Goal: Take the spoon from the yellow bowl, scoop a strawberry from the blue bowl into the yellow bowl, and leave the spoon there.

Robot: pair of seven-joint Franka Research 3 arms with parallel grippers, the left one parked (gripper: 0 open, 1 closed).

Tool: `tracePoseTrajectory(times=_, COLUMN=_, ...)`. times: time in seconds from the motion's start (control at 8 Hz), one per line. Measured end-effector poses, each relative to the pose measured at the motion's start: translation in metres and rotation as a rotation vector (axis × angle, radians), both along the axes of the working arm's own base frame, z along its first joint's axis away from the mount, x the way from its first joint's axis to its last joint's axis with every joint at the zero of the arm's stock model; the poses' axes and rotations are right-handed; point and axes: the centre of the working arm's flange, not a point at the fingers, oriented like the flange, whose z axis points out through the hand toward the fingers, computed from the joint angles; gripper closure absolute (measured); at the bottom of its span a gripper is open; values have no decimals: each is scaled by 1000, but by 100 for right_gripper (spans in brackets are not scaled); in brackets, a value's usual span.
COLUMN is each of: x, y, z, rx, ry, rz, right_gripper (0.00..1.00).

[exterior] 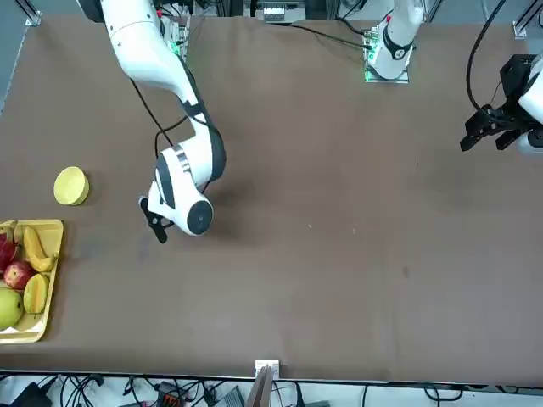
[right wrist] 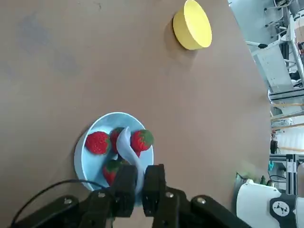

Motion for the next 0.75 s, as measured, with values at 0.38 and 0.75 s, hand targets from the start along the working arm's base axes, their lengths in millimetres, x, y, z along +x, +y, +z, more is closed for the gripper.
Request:
tracePoseTrajectory(times=0.38, x=-2, y=0, z=0, rx=25, ry=58, rz=52, right_gripper=88)
tracePoseTrajectory(times=0.75, x=-3, y=0, z=0, rx=44, ry=100, rz=89, right_gripper=88)
